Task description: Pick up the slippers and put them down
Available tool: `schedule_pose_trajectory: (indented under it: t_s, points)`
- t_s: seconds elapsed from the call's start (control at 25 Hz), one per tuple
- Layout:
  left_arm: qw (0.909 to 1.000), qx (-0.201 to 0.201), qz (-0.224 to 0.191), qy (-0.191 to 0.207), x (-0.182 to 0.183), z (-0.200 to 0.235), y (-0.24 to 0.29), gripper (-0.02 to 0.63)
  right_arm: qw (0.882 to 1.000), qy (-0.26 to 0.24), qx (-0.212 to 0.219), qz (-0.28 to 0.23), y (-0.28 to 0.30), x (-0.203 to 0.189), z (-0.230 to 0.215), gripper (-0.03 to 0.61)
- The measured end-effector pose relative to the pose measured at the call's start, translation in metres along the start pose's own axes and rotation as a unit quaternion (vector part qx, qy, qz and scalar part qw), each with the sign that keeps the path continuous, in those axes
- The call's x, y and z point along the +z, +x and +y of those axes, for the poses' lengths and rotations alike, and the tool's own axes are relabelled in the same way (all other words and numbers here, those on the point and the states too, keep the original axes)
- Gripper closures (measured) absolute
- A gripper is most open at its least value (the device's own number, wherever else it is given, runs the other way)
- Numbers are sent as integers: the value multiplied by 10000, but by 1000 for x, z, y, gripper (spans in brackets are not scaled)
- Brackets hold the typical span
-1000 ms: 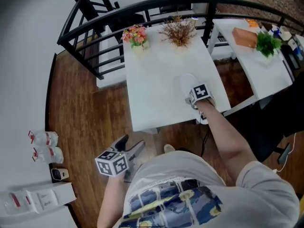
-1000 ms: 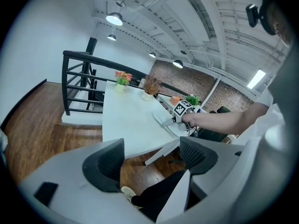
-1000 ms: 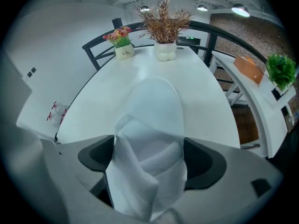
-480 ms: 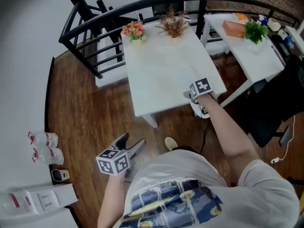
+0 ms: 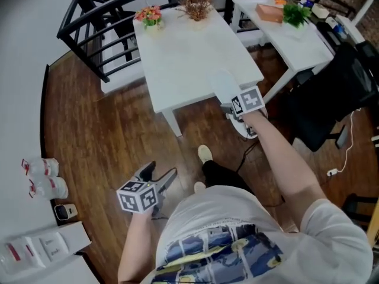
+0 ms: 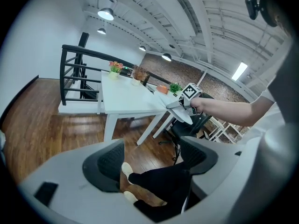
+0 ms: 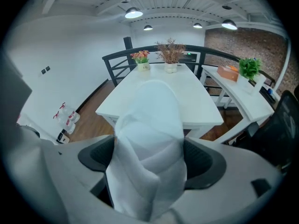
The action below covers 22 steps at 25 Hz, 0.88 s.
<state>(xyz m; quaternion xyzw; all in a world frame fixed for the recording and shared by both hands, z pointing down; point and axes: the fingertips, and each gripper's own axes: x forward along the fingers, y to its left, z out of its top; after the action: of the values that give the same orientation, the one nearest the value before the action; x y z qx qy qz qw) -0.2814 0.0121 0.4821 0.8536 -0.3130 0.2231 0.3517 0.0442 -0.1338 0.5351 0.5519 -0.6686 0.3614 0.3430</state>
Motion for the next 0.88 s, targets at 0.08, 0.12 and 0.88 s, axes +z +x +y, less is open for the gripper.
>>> schedule_pose_trajectory:
  t_s: [0.08,0.12,0.88]
  points:
    - [9999,-54,92,-73,-18,-5,-1,239,10000,33,-70,-4,-5,-25,-5,117]
    - [9998,-78,141,-113,-27,-8,-2,239,9999,60,-93,3,-7,-38,-8,117]
    - [9829,-526,1653,610,-89,-83,213,249,9933,1089,-145,370,127,-274,-179,117]
